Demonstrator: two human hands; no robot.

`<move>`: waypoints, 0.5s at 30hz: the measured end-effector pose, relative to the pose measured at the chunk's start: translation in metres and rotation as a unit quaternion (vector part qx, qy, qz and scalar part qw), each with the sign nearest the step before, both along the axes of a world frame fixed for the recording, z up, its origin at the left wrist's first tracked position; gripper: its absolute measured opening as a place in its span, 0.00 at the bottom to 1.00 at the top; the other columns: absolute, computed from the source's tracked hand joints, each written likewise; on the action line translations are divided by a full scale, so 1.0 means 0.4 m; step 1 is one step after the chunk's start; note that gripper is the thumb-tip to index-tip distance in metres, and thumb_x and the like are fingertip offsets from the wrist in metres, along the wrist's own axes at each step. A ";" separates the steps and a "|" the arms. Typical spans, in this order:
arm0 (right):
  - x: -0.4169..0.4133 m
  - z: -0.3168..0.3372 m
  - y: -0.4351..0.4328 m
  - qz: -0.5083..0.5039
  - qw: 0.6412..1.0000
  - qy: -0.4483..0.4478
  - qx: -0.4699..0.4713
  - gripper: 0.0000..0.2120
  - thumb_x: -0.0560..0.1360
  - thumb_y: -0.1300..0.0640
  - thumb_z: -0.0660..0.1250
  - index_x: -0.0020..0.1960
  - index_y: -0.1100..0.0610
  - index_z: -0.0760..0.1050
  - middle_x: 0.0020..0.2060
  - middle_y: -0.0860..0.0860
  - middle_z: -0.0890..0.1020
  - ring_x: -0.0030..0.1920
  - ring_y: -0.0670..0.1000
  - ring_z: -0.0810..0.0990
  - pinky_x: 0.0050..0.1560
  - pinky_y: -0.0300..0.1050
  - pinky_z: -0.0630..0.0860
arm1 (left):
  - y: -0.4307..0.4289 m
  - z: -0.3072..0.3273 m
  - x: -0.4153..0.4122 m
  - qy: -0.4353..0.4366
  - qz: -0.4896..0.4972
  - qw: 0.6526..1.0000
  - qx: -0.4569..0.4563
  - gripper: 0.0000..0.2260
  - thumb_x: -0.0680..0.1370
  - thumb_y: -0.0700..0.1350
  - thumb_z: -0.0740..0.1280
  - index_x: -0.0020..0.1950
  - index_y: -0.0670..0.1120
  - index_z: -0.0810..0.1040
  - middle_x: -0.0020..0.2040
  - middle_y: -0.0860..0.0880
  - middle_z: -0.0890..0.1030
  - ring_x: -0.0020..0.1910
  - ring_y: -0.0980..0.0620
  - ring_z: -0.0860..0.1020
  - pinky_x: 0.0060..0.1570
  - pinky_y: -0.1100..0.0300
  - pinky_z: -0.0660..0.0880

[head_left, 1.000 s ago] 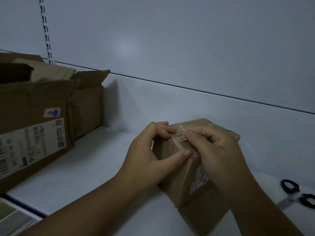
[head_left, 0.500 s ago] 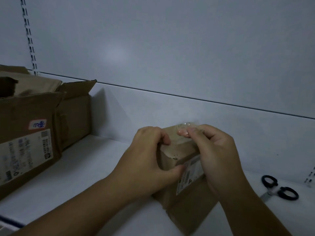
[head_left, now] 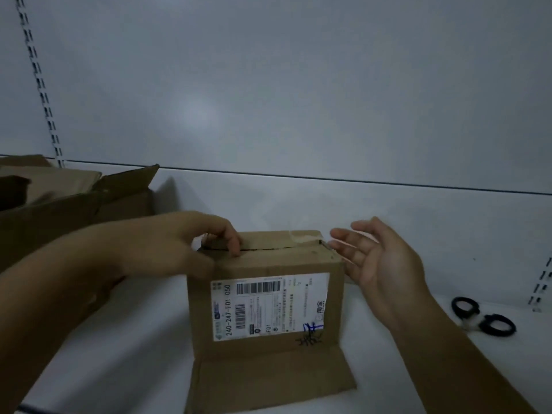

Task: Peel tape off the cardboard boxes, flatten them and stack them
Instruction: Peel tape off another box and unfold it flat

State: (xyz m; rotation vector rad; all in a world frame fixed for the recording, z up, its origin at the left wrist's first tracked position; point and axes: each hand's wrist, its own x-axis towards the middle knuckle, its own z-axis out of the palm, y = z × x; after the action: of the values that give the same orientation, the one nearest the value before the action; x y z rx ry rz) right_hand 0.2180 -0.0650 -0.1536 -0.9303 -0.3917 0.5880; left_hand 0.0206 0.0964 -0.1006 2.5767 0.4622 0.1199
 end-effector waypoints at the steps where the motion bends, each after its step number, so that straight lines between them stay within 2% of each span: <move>1: -0.006 -0.002 0.006 0.023 1.000 0.002 0.007 0.13 0.80 0.52 0.57 0.44 0.58 0.72 0.36 0.56 0.84 0.36 0.53 0.82 0.41 0.46 0.76 | -0.019 0.020 0.014 -0.011 0.018 1.000 -0.001 0.10 0.66 0.55 0.67 0.46 0.59 0.79 0.56 0.57 0.79 0.57 0.57 0.77 0.60 0.53 0.74; 3: -0.011 0.003 0.005 0.044 0.999 0.000 0.025 0.14 0.79 0.49 0.56 0.45 0.58 0.73 0.41 0.56 0.84 0.39 0.53 0.81 0.41 0.47 0.74 | -0.057 0.039 0.063 -0.106 0.063 0.992 0.023 0.04 0.75 0.49 0.65 0.45 0.54 0.80 0.52 0.55 0.81 0.52 0.56 0.79 0.52 0.61 0.76; 4: -0.009 0.008 -0.002 0.048 0.998 0.001 0.038 0.15 0.79 0.48 0.56 0.47 0.57 0.74 0.44 0.55 0.84 0.39 0.52 0.80 0.40 0.46 0.73 | -0.077 0.037 0.092 -0.142 0.085 0.985 0.044 0.06 0.77 0.45 0.64 0.48 0.53 0.79 0.52 0.55 0.81 0.49 0.57 0.79 0.48 0.66 0.74; 5: -0.003 0.012 -0.011 0.053 0.997 0.005 0.053 0.15 0.79 0.47 0.55 0.49 0.57 0.74 0.47 0.54 0.84 0.38 0.51 0.79 0.36 0.44 0.73 | -0.096 0.029 0.122 -0.150 0.096 0.982 0.069 0.08 0.78 0.43 0.62 0.53 0.52 0.77 0.54 0.55 0.79 0.51 0.58 0.77 0.48 0.67 0.71; 7: 0.010 0.021 -0.032 0.073 0.993 0.024 0.092 0.18 0.80 0.44 0.53 0.54 0.55 0.74 0.52 0.54 0.84 0.35 0.49 0.79 0.30 0.39 0.73 | -0.120 -0.004 0.180 -0.123 0.085 0.983 0.106 0.15 0.80 0.45 0.59 0.67 0.52 0.70 0.65 0.54 0.73 0.60 0.55 0.72 0.55 0.65 0.66; 9: 0.024 0.031 -0.051 0.096 0.984 0.051 0.139 0.19 0.80 0.43 0.52 0.57 0.55 0.73 0.53 0.55 0.84 0.34 0.49 0.81 0.29 0.37 0.75 | -0.121 -0.031 0.214 -0.068 0.069 0.989 0.115 0.20 0.81 0.49 0.57 0.73 0.53 0.61 0.71 0.51 0.67 0.66 0.52 0.69 0.61 0.60 0.65; 11: 0.037 0.038 -0.066 0.113 0.975 0.067 0.182 0.19 0.80 0.43 0.51 0.57 0.55 0.72 0.53 0.58 0.83 0.38 0.51 0.84 0.33 0.40 0.79 | -0.112 -0.040 0.219 -0.011 0.057 0.993 0.104 0.21 0.81 0.55 0.54 0.74 0.54 0.59 0.71 0.51 0.69 0.65 0.51 0.70 0.64 0.55 0.66; 13: 0.050 0.042 -0.073 0.120 0.968 0.073 0.208 0.18 0.80 0.44 0.52 0.55 0.57 0.72 0.54 0.61 0.83 0.46 0.56 0.85 0.41 0.46 0.82 | -0.098 -0.041 0.206 0.032 0.042 0.994 0.094 0.21 0.80 0.58 0.52 0.72 0.56 0.62 0.65 0.52 0.74 0.59 0.55 0.74 0.61 0.56 0.69; 15: 0.057 0.044 -0.078 0.123 0.964 0.081 0.222 0.16 0.80 0.47 0.55 0.54 0.58 0.72 0.55 0.63 0.81 0.52 0.61 0.83 0.48 0.52 0.81 | -0.083 -0.036 0.186 0.037 0.028 0.995 0.087 0.19 0.80 0.59 0.52 0.71 0.59 0.63 0.61 0.55 0.76 0.54 0.59 0.76 0.58 0.57 0.72</move>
State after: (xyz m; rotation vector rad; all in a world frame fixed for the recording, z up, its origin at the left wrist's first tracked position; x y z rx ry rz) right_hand 0.2408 -0.0961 -0.1361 -0.4015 -0.4715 0.7602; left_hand 0.0948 0.0630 -0.1152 2.7464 0.5745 0.0872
